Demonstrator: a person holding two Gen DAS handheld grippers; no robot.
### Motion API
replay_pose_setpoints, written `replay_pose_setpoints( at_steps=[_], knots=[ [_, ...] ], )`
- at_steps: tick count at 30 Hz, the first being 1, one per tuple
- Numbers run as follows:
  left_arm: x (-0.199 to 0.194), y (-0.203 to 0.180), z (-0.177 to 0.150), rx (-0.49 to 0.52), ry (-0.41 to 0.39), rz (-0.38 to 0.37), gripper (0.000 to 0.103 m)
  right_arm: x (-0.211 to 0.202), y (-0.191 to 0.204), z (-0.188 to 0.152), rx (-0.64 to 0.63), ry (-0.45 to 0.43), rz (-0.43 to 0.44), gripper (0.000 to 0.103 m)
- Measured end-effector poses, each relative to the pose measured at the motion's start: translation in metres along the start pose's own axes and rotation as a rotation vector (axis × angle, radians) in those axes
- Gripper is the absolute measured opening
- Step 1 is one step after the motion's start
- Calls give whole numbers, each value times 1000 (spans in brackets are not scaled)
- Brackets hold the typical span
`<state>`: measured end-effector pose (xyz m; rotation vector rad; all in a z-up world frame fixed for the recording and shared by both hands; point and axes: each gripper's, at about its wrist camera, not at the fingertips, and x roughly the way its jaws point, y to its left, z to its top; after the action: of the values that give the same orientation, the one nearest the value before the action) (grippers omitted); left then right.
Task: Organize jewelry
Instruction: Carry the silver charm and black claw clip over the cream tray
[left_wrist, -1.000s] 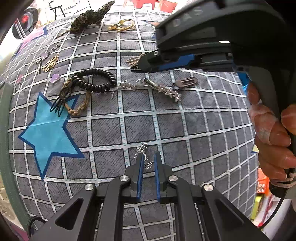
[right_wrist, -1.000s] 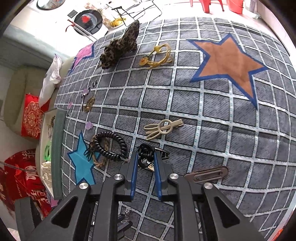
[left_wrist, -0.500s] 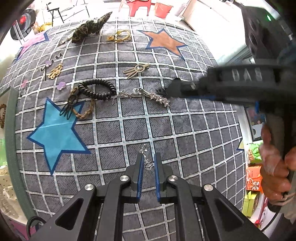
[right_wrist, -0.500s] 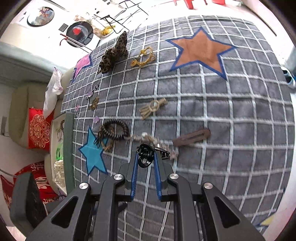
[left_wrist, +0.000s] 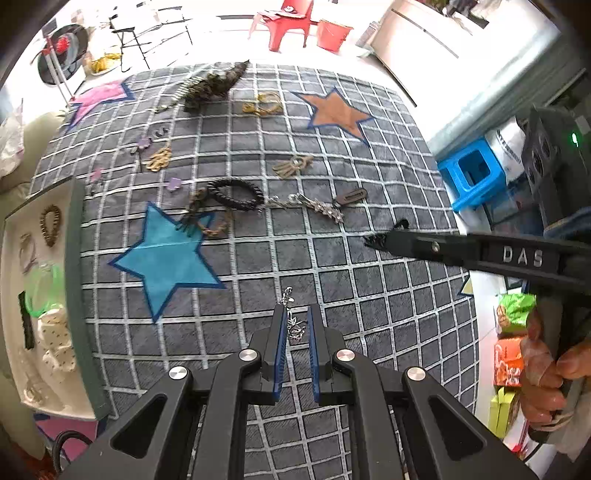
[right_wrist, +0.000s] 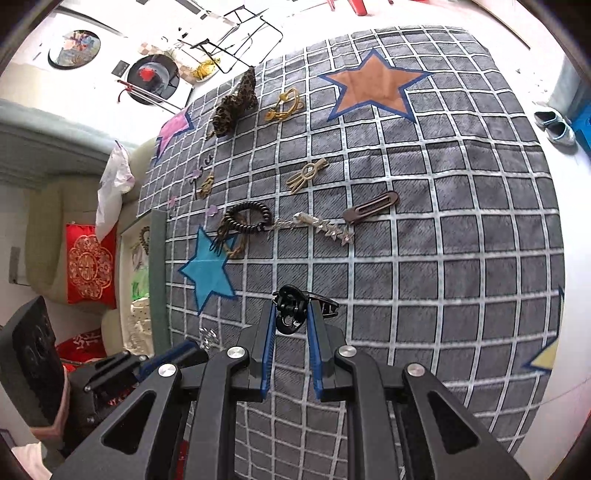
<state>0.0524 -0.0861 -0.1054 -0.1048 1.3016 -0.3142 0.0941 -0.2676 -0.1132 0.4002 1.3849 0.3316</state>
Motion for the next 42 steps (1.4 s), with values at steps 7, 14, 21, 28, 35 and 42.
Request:
replay_pose_setpoints(
  at_steps=[7,14,21,28,35,42],
  knots=[
    [-27,19,-4,-14,-38,-2,13,-10,21,-10,0,-18,-16,18],
    [-53,58,-10,4,-61,-11,13,-10,53,-18,12,-47,-31,18],
    [-79,112,-19,-30,-98,5,13,1,95,-23,-6,-54,-40,18],
    [-101,169,-35,-103,-135,37,13,20,148,-23,-68,-43,-29,18],
    [-114,230,-50,-182,-156,81,13,49,202,-21,-147,-8,-19,18],
    [-115,280,-55,-240,-168,119,13,83,248,-15,-216,37,-12,18]
  ],
)
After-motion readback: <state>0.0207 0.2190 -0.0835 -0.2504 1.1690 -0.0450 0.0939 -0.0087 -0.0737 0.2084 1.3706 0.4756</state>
